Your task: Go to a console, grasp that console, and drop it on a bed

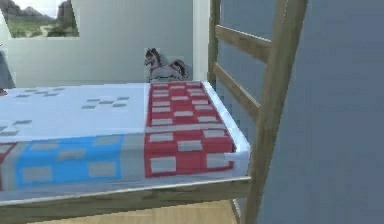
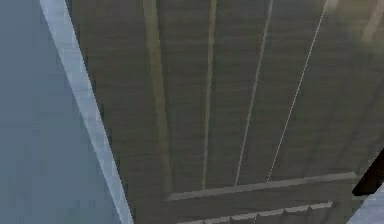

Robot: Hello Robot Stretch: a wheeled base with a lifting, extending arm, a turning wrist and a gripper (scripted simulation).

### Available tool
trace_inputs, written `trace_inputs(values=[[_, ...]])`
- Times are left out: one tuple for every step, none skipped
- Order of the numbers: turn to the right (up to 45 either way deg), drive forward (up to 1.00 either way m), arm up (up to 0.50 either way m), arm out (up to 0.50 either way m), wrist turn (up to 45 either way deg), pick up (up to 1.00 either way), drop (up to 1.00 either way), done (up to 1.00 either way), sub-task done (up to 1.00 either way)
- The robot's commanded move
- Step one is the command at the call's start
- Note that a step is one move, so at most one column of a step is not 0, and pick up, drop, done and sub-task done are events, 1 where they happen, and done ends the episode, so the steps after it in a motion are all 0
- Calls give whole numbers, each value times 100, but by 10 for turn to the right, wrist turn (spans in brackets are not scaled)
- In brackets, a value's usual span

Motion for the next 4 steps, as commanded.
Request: trace_inputs(values=[[-60,0,0,0,0,0,0,0,0],[0,15,0,0,0,0,0,0,0],[-450,0,0,0,0,0,0,0,0],[-120,0,0,0,0,0,0,0,0]])
